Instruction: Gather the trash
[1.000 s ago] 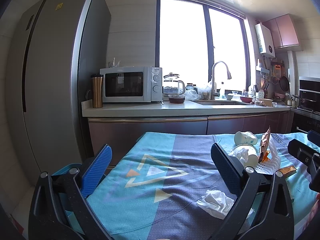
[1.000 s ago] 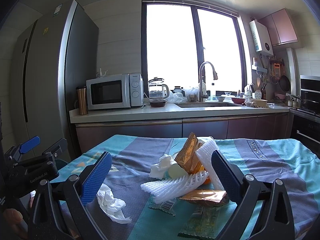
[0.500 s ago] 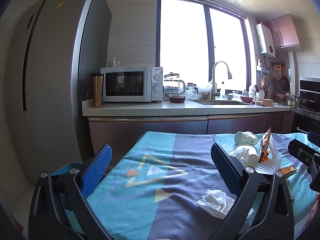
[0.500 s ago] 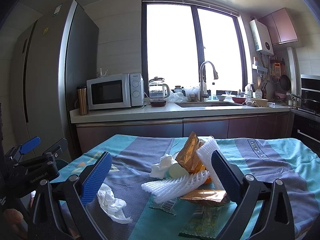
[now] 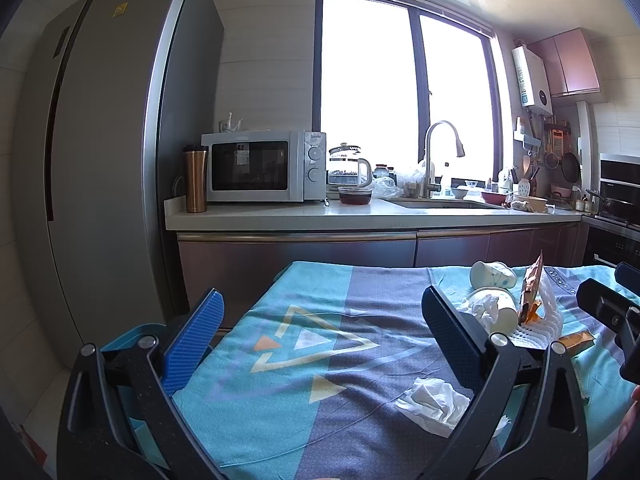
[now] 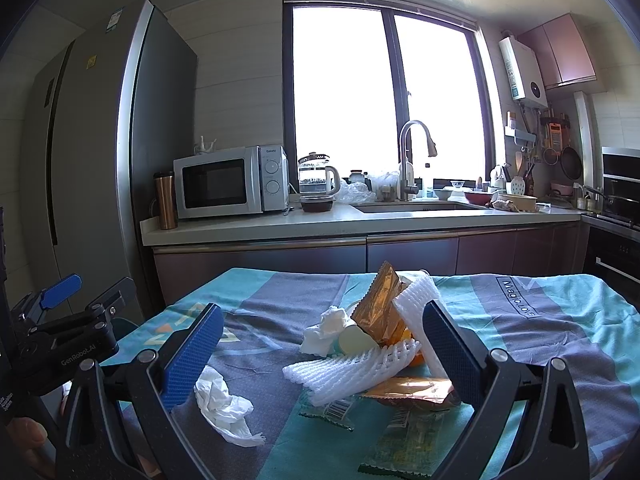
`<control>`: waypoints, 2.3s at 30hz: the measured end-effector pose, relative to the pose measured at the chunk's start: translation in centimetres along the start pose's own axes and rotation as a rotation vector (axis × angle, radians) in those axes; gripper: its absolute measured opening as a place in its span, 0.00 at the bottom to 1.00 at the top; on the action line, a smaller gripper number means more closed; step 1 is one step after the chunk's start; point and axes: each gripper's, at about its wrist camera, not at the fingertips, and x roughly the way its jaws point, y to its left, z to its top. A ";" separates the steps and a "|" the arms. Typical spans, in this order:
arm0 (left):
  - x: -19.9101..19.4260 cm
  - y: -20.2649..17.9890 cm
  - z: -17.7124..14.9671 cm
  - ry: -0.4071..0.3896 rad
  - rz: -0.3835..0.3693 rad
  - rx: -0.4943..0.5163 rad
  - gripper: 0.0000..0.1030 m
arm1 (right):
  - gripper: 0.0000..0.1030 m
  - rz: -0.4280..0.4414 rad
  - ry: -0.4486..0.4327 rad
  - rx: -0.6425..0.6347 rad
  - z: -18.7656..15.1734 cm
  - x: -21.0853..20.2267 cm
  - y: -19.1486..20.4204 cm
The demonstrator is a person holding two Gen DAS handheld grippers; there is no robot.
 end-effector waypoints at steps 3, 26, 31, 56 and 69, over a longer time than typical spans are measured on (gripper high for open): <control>-0.1 0.0 0.1 0.002 0.001 0.002 0.95 | 0.94 -0.001 0.002 0.000 0.0 0.0 0.0; 1.0 -0.7 -0.6 0.096 -0.054 0.049 0.95 | 0.94 -0.007 0.038 0.045 -0.8 0.5 -2.5; 2.1 -1.5 -1.9 0.163 -0.133 0.085 0.95 | 0.94 -0.025 0.084 0.061 -1.6 0.6 -4.0; 6.5 -4.5 -5.2 0.515 -0.469 -0.001 0.19 | 0.45 0.135 0.395 0.173 -3.0 8.0 -5.5; 4.7 -0.6 -3.8 0.446 -0.431 -0.041 0.06 | 0.07 0.312 0.361 0.194 -1.7 6.2 -3.3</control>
